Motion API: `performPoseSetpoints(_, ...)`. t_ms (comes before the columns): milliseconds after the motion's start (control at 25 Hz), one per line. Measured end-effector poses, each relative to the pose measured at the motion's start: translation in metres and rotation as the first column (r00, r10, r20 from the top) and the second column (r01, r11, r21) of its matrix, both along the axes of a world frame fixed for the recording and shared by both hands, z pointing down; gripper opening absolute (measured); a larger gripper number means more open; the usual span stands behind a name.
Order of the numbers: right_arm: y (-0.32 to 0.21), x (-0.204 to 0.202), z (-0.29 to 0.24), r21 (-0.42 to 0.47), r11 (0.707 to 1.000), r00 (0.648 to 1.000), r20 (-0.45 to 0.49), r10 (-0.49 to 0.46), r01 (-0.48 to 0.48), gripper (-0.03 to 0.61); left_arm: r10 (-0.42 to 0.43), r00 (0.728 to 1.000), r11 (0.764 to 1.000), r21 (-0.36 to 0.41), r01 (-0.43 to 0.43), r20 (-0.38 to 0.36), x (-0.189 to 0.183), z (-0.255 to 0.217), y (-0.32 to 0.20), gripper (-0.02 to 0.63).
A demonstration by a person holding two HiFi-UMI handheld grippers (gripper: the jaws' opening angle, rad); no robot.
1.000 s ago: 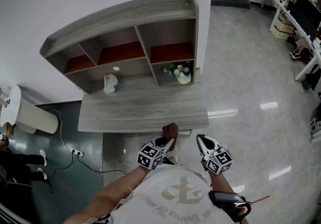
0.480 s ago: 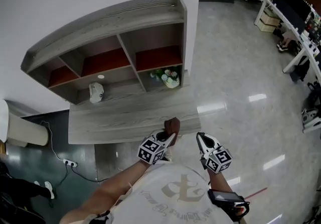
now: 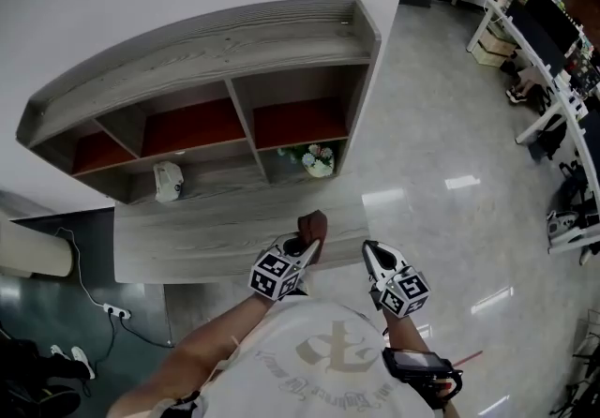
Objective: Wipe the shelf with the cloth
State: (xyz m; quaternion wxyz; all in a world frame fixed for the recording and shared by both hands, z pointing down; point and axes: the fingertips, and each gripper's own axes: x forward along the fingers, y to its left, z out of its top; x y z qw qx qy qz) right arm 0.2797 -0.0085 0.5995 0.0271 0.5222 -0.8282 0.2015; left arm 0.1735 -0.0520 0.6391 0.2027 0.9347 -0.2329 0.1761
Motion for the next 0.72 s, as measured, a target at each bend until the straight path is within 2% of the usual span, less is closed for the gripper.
performPoseSetpoints(440, -0.048, -0.016, -0.003, -0.001, 1.0, 0.999, -0.018, -0.028, 0.028, 0.005, -0.081, 0.995, 0.996, 0.043, 0.083, -0.065, -0.013, -0.038, -0.076, 0.071)
performPoseSetpoints(720, -0.071, -0.014, 0.0, 0.011, 0.997, 0.997, 0.001, -0.074, 0.074, 0.005, -0.164, 0.979, 0.986, 0.02, 0.168, -0.124, -0.003, -0.06, -0.117, 0.071)
